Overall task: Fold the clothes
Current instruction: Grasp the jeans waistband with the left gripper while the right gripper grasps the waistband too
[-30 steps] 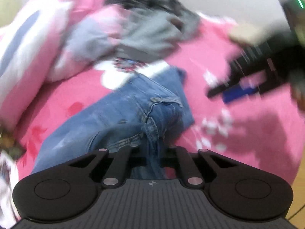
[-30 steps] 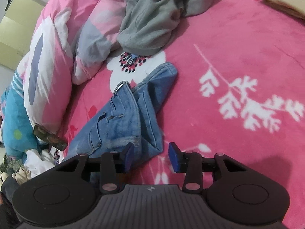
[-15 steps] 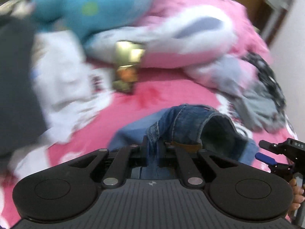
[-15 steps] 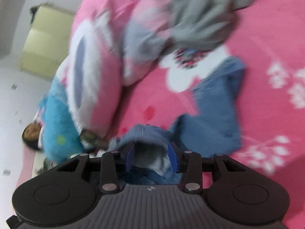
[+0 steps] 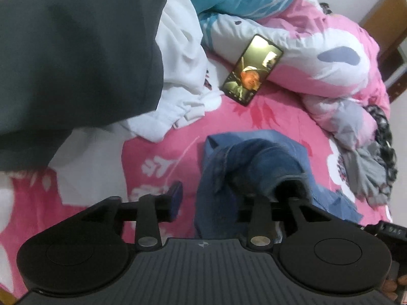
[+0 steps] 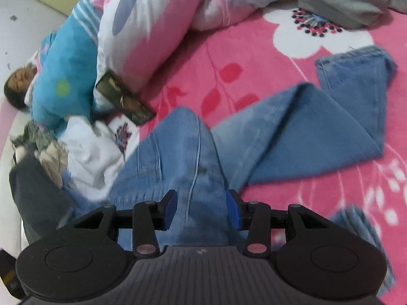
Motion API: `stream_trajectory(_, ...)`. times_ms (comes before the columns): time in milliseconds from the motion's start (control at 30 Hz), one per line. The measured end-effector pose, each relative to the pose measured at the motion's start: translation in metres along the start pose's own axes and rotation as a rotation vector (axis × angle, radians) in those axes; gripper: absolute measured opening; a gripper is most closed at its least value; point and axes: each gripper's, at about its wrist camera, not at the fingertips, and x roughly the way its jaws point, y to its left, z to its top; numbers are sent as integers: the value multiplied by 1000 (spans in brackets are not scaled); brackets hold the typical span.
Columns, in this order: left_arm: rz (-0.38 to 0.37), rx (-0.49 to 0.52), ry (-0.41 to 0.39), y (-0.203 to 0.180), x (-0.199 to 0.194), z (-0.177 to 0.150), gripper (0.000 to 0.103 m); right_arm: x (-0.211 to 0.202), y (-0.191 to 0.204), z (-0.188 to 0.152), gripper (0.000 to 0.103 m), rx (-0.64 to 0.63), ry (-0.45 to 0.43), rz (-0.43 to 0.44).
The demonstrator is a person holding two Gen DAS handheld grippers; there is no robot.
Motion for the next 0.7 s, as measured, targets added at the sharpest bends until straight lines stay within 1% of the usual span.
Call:
stream_trajectory(33,-2,5,5,0,-5,-5,50,-2,2,-8,46,-31,23,-27)
stream_trajectory(67,-11,9,11,-1,-9,-10,56,-4,5,-15,47,-62,46,-53)
stream_trajectory(100,-29,18,21,-2,-11,-15,60,-4,7,-22,47,-95,67,-80)
stream_trajectory(133,-48,33,33,-4,-12,-21,61,-1,9,-27,47,-131,88,-106)
stream_trajectory(167,-71,62,47,-9,-10,-26,64,1,12,-32,49,-167,109,-132)
stream_trajectory(200,-91,89,61,-15,-9,-32,69,4,14,-37,53,-203,129,-158)
stream_trajectory(233,-106,108,69,-22,-6,-37,69,7,17,-41,56,-237,140,-175)
stream_trajectory(267,-120,124,76,-28,-3,-42,69,12,19,-43,65,-268,142,-178)
stream_trajectory(300,-130,127,78,-36,0,-48,69,20,21,-44,75,-300,148,-176)
stream_trajectory(333,-136,122,75,-42,3,-52,69,28,23,-43,78,-324,159,-178)
stream_trajectory(367,-139,112,64,-47,5,-54,69,37,24,-40,78,-334,172,-185)
stream_trajectory(433,-118,84,20,-57,8,-58,69,46,25,-30,78,-296,148,-165)
stream_trajectory(467,-101,73,-5,-62,9,-60,69,45,23,-24,76,-255,125,-128)
stream_trajectory(500,-85,63,-28,-66,10,-61,69,43,21,-17,71,-207,99,-84)
stream_trajectory(533,-67,54,-43,-69,13,-62,69,40,19,-11,69,-172,69,-62)
stream_trajectory(600,-13,55,-63,-75,18,-63,68,33,20,-2,59,-158,-15,-96)
stream_trajectory(633,15,58,-73,-79,21,-64,68,30,22,2,55,-168,-55,-110)
stream_trajectory(667,44,66,-84,-81,24,-63,68,28,25,6,49,-188,-88,-114)
stream_trajectory(700,73,67,-91,-82,26,-61,68,27,28,10,47,-210,-117,-116)
